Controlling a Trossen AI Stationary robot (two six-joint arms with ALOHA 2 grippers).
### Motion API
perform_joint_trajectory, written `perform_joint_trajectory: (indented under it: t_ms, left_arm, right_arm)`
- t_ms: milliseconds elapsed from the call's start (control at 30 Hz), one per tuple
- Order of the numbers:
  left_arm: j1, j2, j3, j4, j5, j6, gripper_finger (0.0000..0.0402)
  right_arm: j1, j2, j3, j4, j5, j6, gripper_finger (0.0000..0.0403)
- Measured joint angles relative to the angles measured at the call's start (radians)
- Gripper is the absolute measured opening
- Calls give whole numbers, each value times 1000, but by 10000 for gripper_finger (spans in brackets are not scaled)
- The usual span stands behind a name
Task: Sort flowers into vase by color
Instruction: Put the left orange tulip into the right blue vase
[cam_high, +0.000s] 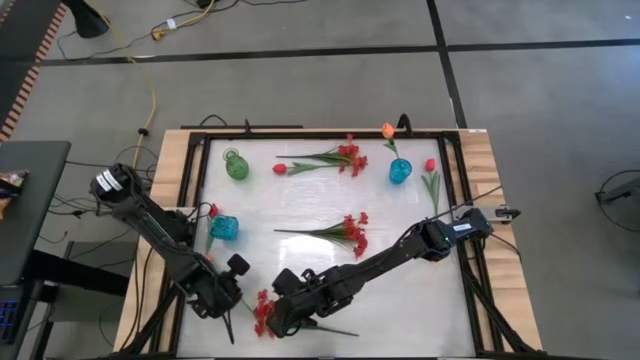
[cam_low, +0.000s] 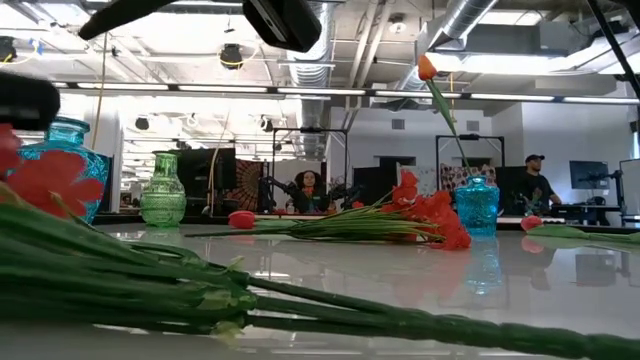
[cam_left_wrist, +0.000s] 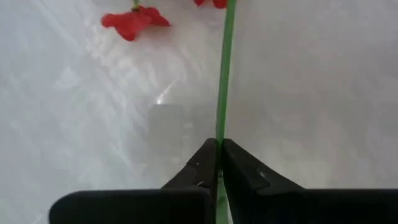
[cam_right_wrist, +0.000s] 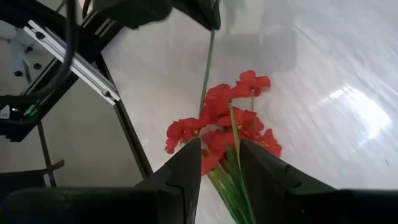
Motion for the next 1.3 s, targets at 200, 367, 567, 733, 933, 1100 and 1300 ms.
perform_joint_trajectory:
  t_ms: [200,367,567,733,933,1100,1300]
  left_arm:
    - [0,-48,139,-269,38,34,0]
    - [0,-55,278,-486,26,107,0]
    - [0,-55,399,-654,-89,155,0]
    - [0,-55,446,-666,-219,177,0]
    - [0,-55,464,-648,-263,260,0]
    - [0,-54,464,-644,-269,274,0]
    - [0,-54,464,-644,-316,280,0]
  right_arm:
    - [-2,0,0,13,-1,-1,136]
    - [-10,1,0,15,-8,14,136]
    - [-24,-3,0,63,-32,25,136]
    - [-45,-18,2,168,-45,-8,136]
    - [-97,-16,1,238,-131,-35,138]
    - [-126,-16,1,233,-135,-68,157]
    - [-151,-13,1,246,-165,-115,199]
